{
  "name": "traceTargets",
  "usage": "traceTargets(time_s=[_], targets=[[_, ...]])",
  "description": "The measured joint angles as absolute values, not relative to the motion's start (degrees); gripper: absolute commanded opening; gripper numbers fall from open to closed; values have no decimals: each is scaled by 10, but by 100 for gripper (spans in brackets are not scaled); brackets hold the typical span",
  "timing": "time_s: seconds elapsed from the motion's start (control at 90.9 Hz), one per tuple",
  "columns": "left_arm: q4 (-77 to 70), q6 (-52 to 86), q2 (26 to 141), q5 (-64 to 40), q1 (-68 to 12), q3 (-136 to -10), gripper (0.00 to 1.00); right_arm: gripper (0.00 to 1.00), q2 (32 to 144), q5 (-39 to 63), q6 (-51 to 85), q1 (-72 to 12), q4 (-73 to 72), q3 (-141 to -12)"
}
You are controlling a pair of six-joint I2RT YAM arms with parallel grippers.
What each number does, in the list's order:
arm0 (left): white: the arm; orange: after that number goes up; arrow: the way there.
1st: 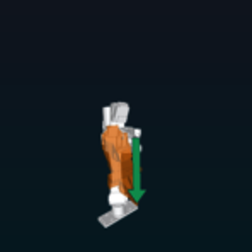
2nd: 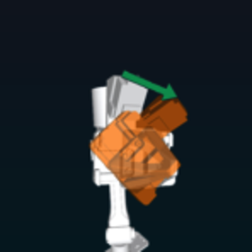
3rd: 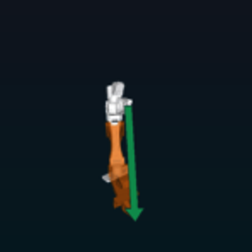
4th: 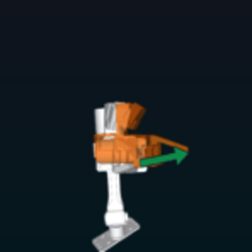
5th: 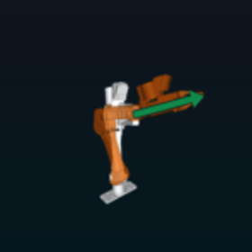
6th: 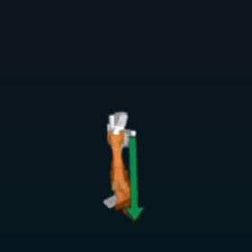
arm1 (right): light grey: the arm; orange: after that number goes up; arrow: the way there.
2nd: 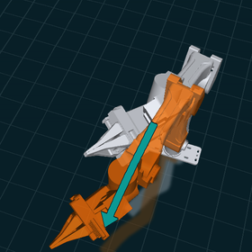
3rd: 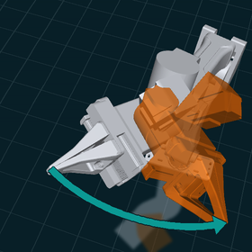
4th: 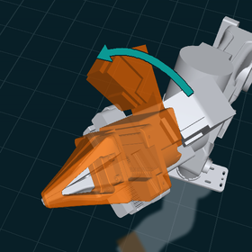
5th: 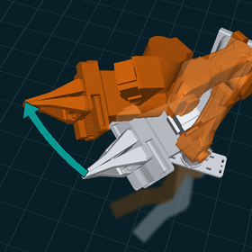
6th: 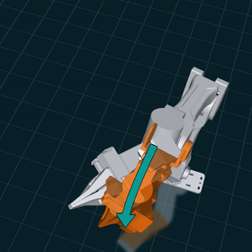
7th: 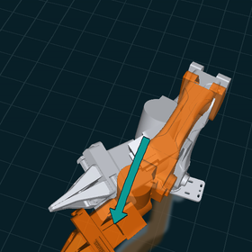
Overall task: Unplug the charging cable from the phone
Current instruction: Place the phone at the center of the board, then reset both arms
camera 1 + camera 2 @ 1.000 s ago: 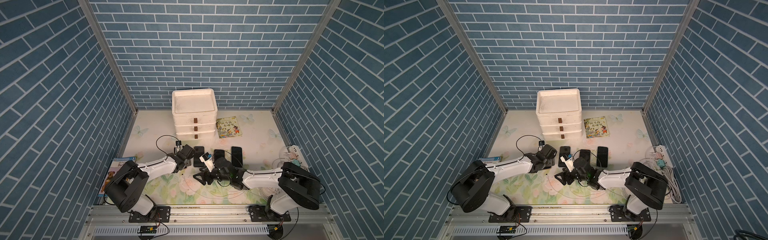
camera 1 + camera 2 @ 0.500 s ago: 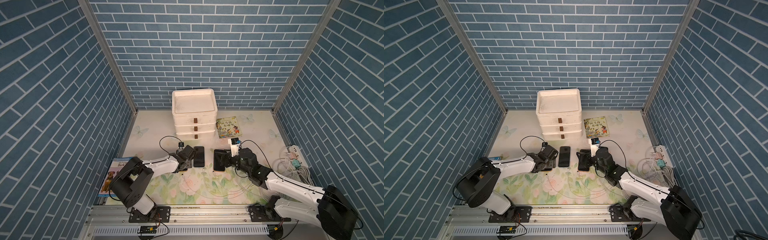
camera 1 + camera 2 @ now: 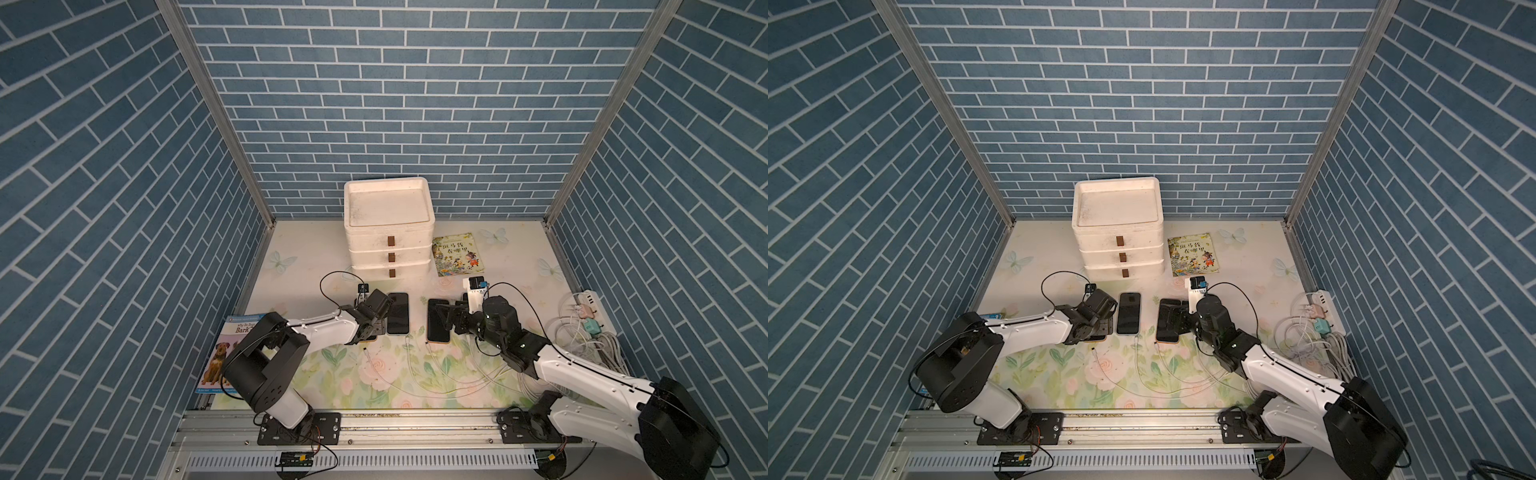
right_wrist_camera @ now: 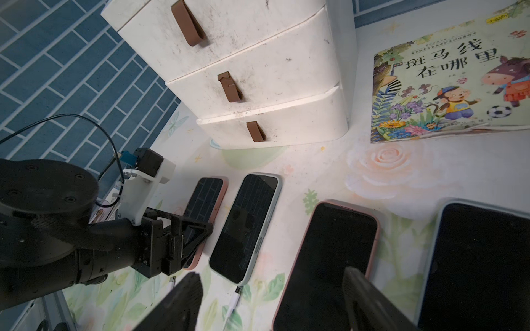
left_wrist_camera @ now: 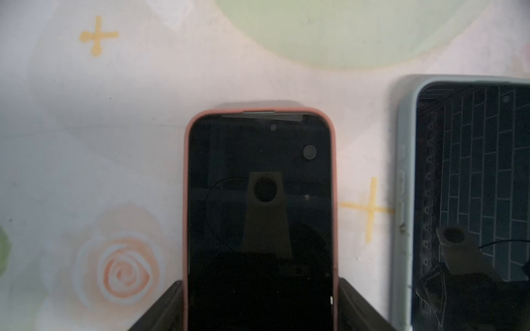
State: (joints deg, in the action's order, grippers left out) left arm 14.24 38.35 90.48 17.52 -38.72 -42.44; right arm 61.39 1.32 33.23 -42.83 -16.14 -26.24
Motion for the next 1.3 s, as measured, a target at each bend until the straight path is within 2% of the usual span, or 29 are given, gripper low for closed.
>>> traceTargets(time_s=[0.319, 0.462, 0.671, 0.759, 0.935, 1.045, 1.188, 1.298], targets=[[155, 390, 857, 178, -387, -428, 100, 96, 588, 12, 339, -419, -141, -262], [173, 385, 801, 200, -387, -459, 100, 96, 578, -10, 342, -397, -106, -269], [163, 356, 679, 305, -387, -526, 100, 99, 551, -118, 350, -344, -19, -310], [138, 332, 641, 378, -386, -538, 100, 94, 532, -174, 347, -330, -10, -312], [-3, 203, 624, 512, -377, -500, 100, 93, 535, -285, 306, -311, -49, -268], [-138, 111, 656, 571, -361, -434, 100, 94, 574, -328, 285, -250, -57, -259], [-302, 13, 715, 584, -298, -345, 100, 94, 616, -385, 277, -160, -76, -258], [-369, -11, 764, 569, -234, -319, 100, 94, 625, -416, 266, -103, -119, -237]])
